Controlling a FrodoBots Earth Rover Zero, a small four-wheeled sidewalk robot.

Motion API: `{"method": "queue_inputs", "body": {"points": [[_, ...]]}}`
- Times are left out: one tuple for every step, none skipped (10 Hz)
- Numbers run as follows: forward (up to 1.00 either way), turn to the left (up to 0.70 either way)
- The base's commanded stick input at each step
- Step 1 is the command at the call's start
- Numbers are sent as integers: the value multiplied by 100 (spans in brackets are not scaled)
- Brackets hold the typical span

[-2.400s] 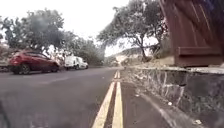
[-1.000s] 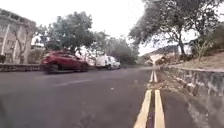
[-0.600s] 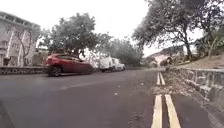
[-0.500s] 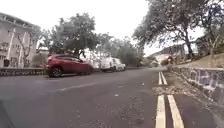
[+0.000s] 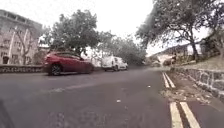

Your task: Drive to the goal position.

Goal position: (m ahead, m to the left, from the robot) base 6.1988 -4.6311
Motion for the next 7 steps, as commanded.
{"method": "queue_inputs", "body": {"points": [[70,0],[70,0],[70,0],[70,0],[70,0],[70,0],[70,-11]]}}
